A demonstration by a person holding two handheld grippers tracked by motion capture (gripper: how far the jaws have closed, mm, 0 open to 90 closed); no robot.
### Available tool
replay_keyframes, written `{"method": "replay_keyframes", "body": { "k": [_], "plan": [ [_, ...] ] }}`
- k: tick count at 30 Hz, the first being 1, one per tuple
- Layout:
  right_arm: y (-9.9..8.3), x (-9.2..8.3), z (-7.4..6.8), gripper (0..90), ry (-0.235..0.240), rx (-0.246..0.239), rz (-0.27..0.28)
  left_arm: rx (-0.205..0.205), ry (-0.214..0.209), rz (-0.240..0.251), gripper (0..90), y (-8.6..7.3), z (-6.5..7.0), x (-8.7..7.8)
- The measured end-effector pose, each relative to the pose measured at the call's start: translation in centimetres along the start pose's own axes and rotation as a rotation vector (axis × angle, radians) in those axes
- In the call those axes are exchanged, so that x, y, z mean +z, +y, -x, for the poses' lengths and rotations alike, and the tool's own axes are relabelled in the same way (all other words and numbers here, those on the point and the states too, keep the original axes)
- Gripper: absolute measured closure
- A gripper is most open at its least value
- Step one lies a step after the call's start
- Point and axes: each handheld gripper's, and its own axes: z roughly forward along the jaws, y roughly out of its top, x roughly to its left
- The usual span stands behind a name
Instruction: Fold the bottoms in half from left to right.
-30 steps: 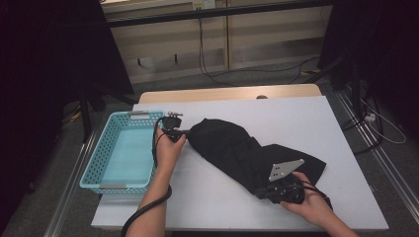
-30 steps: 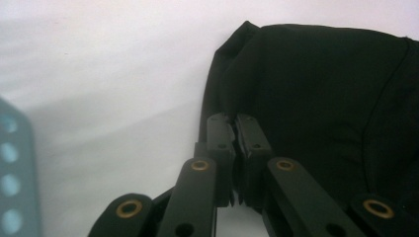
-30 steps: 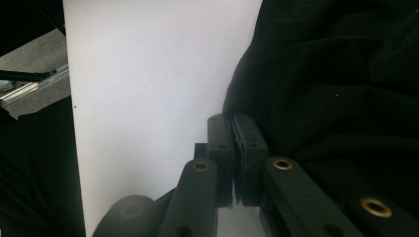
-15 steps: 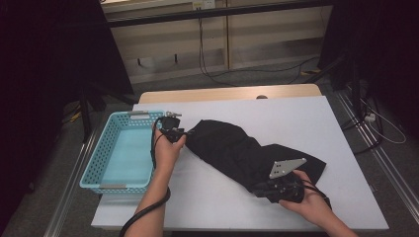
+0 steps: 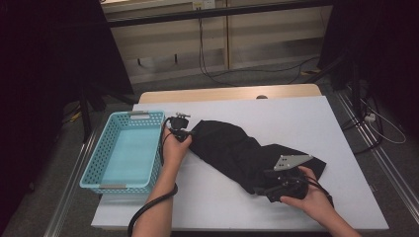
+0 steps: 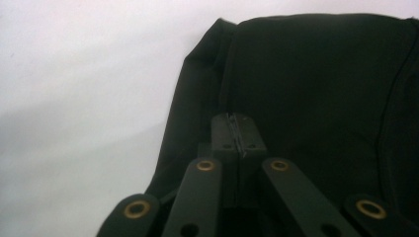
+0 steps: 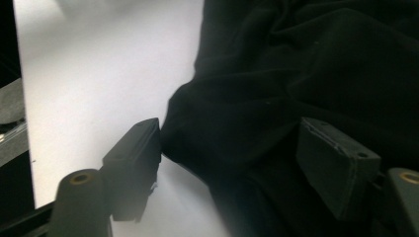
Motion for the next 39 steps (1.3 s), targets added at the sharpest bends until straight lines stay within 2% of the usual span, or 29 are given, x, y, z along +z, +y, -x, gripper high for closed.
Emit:
{"method": "replay_keyframes", "body": {
  "k": [5,10,18,20,23,24,26,28,30,32,34,35,37,39],
  "plan": [
    [0.0,-0.2,0.2,22.6,-0.015,0.007,0.010,-0.010,-0.002,-0.009,90.0,0.6,0.1,-2.0],
    [0.1,-0.1,0.0,21.9,-0.015,-0.006,0.010,-0.017,0.028,-0.004,90.0,0.9,-0.2,-4.5],
    [0.3,-0.1,-0.3,21.5,-0.016,-0.022,0.013,-0.040,0.082,-0.042,90.0,0.1,-1.2,-5.6],
    [0.2,0.0,-0.3,21.5,-0.016,-0.024,0.011,-0.055,0.102,-0.040,90.0,-0.1,-1.3,-5.5],
    [0.3,0.0,-0.3,21.5,-0.016,-0.024,0.012,-0.049,0.086,-0.024,89.0,-0.2,-1.4,-4.8],
    [0.3,0.0,-0.3,21.5,-0.017,-0.025,0.013,-0.051,0.065,-0.016,86.3,-0.2,-1.4,-4.5],
    [0.3,0.0,-0.3,21.5,-0.016,-0.025,0.014,-0.055,0.043,0.017,73.2,-0.2,-1.4,-3.9],
    [0.3,0.0,-0.3,21.5,-0.015,-0.025,0.015,-0.019,0.034,0.046,57.9,0.0,-1.4,-3.2],
    [0.3,0.0,-0.3,21.5,-0.012,-0.025,0.015,0.003,0.018,0.066,50.2,0.1,-1.2,-2.3],
    [0.3,0.1,-0.4,21.5,-0.009,-0.025,0.012,0.013,0.013,0.070,46.3,0.1,-1.0,-1.3],
    [0.3,0.2,-0.4,21.5,-0.006,-0.028,0.009,0.022,-0.004,0.064,50.5,0.0,-0.8,-0.3],
    [0.3,0.2,-0.4,21.5,-0.005,-0.030,0.007,0.033,0.009,0.063,50.1,-0.1,-0.7,0.1],
    [0.3,0.2,-0.5,21.5,-0.001,-0.030,0.006,0.033,0.009,0.054,56.1,-0.3,-0.5,0.9],
    [0.3,0.2,-0.5,21.5,-0.001,-0.030,0.007,0.048,0.014,0.067,57.0,-0.3,-0.5,1.2]
  ]
}}
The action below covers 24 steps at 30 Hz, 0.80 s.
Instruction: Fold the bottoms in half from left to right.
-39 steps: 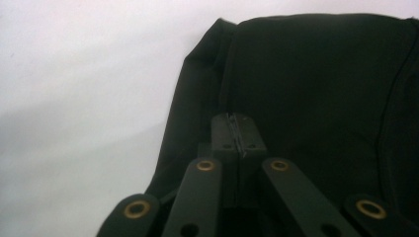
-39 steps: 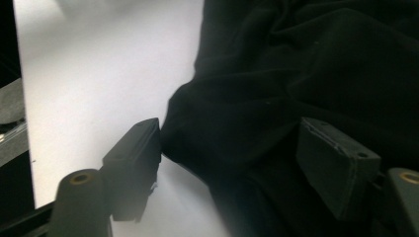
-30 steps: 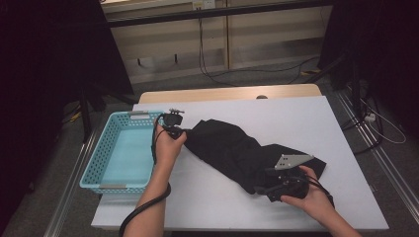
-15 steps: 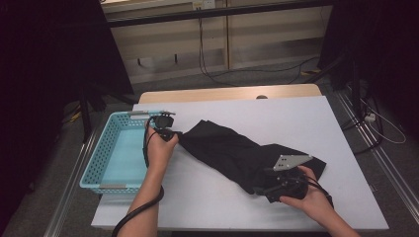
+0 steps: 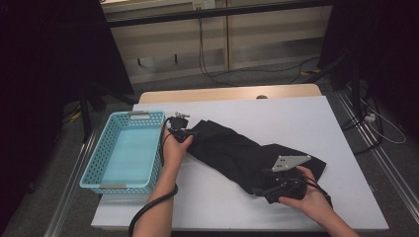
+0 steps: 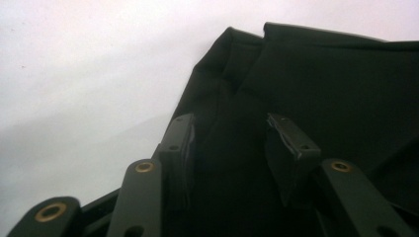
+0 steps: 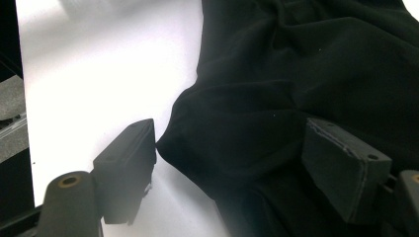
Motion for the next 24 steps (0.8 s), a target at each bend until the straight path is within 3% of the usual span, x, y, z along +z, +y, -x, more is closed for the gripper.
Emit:
{"method": "replay_keyframes", "body": {
  "k": [2,3,4,7,13,17,21,23,24],
  "plan": [
    [0.0,0.0,0.0,21.5,0.002,0.001,-0.001,-0.005,-0.019,-0.003,62.4,0.1,0.1,0.1],
    [-0.1,0.0,0.0,21.5,0.002,0.000,-0.002,-0.031,-0.037,-0.011,69.4,0.2,0.3,0.0],
    [-0.1,0.1,0.0,21.5,0.002,0.000,-0.004,-0.035,-0.039,-0.030,77.0,0.3,0.3,-0.1],
    [-0.1,0.1,0.0,21.5,0.003,-0.001,-0.006,-0.031,-0.027,-0.046,86.0,0.6,0.6,-0.4],
    [-0.1,0.0,0.1,21.5,0.003,0.001,-0.004,-0.044,-0.027,-0.027,87.4,1.1,0.1,-1.2],
    [-0.1,0.0,0.1,21.5,0.005,0.001,-0.004,-0.040,0.001,-0.015,87.6,1.7,-0.7,-2.3],
    [-0.1,0.1,0.1,21.5,0.006,0.000,-0.006,-0.075,0.019,-0.019,87.3,1.7,-1.6,-2.7],
    [-0.1,0.1,0.1,21.5,0.007,-0.001,-0.006,-0.062,0.035,-0.018,84.9,1.5,-1.8,-2.6],
    [-0.1,0.1,0.1,21.5,0.006,0.000,-0.007,-0.062,0.042,-0.005,79.4,1.4,-1.8,-2.5]
  ]
}}
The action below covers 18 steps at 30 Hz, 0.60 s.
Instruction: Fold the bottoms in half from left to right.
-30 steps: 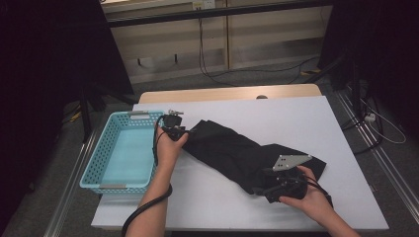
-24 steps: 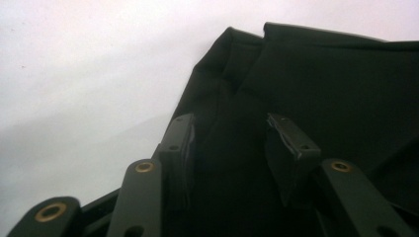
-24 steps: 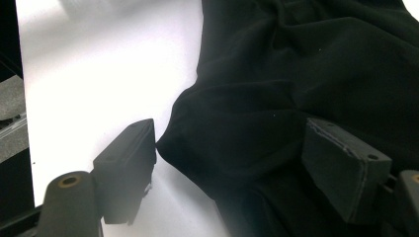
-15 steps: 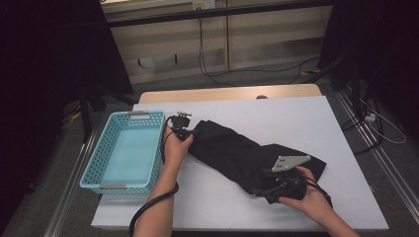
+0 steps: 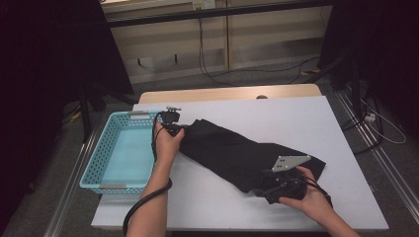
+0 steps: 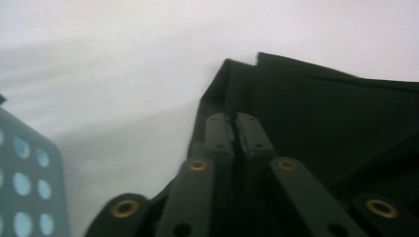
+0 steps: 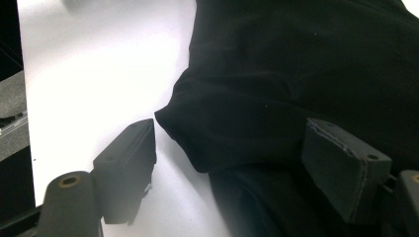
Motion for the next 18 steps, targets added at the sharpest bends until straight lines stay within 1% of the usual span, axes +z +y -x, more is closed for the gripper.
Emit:
{"method": "replay_keyframes", "body": {
  "k": [1,2,5,7,9,10,12,14,15,17,18],
  "plan": [
    [0.0,0.0,0.0,21.5,0.000,0.000,0.000,0.002,0.004,0.009,73.0,0.0,0.0,0.1],
    [0.0,0.0,0.0,21.5,0.000,0.000,0.000,0.006,-0.001,0.015,70.5,-0.1,0.1,0.1],
    [0.0,0.0,0.0,21.5,0.001,0.000,-0.002,0.031,-0.036,0.019,69.0,-0.2,0.4,0.5],
    [0.0,0.1,0.0,21.5,0.002,0.001,-0.004,0.056,-0.031,0.021,67.0,-0.4,0.8,1.0],
    [0.0,0.1,-0.1,21.4,0.003,-0.001,-0.007,0.059,-0.030,0.004,67.7,-0.6,1.0,1.5],
    [0.0,0.1,-0.1,21.4,0.003,-0.001,-0.007,0.056,-0.033,-0.004,68.8,-0.7,1.0,1.7],
    [0.0,0.1,-0.1,21.4,0.002,0.000,-0.006,0.057,-0.037,-0.028,78.3,-1.0,1.0,2.1],
    [0.0,0.1,0.0,21.4,0.001,0.002,-0.005,0.059,-0.035,-0.029,85.6,-1.1,1.1,2.1],
    [0.0,0.1,0.0,21.4,0.001,0.002,-0.005,0.046,-0.032,-0.022,88.1,-1.1,1.2,2.2],
    [0.0,0.1,0.0,21.4,0.002,0.001,-0.006,0.059,-0.027,-0.047,90.0,-0.9,1.3,2.1],
    [0.0,0.1,-0.1,21.4,0.003,0.000,-0.006,0.052,-0.027,-0.049,90.0,-0.8,1.4,2.1]
  ]
}}
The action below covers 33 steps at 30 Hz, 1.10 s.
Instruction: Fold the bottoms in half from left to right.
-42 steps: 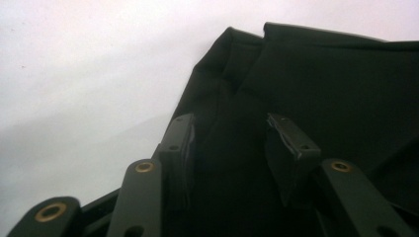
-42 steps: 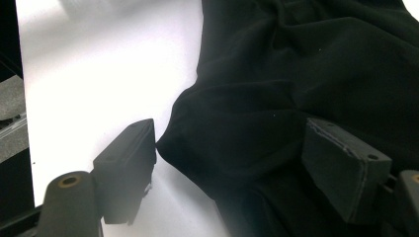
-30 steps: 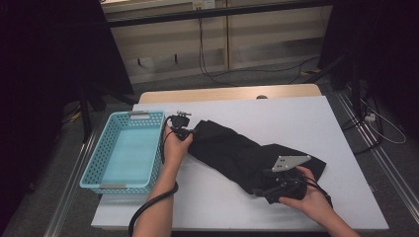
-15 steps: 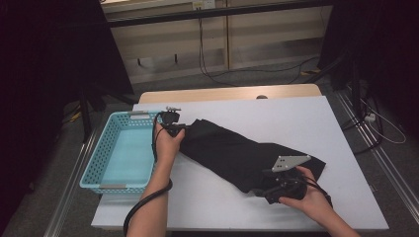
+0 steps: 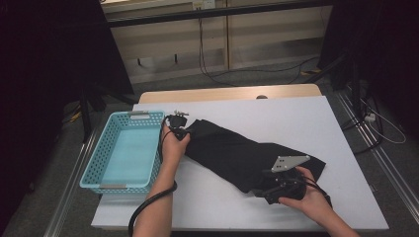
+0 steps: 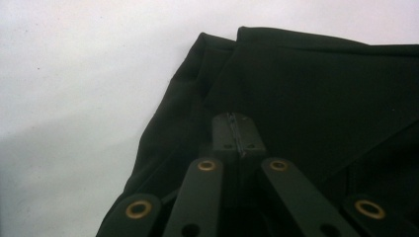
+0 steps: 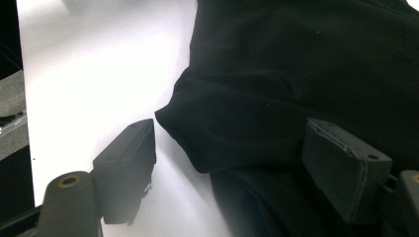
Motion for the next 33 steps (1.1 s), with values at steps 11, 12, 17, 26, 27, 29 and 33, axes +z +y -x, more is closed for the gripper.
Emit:
{"method": "replay_keyframes", "body": {
  "k": [11,12,17,26,27,29,33],
  "plan": [
    [0.0,0.0,0.0,21.3,0.001,0.000,0.002,-0.021,0.076,0.028,90.0,0.7,-1.8,-2.4],
    [0.0,0.0,0.0,21.3,0.002,0.000,0.001,-0.023,0.084,0.033,90.0,0.8,-2.0,-2.6],
    [0.0,0.0,-0.1,21.3,0.004,-0.002,0.000,-0.010,0.114,0.051,90.0,1.0,-2.6,-3.1],
    [0.1,-0.8,0.7,21.3,-0.023,0.011,0.021,-0.001,0.036,0.058,79.7,0.9,-1.6,-2.7],
    [0.1,-1.0,0.9,21.3,-0.034,0.013,0.024,-0.002,0.026,0.062,72.3,0.9,-1.4,-2.7],
    [0.0,-1.5,1.2,22.0,-0.053,0.024,0.032,-0.010,-0.001,0.067,56.6,0.8,-1.0,-2.7],
    [-0.1,-1.9,1.5,24.6,-0.076,0.024,0.036,-0.038,-0.043,0.076,40.6,0.6,-0.2,-3.0]
  ]
}}
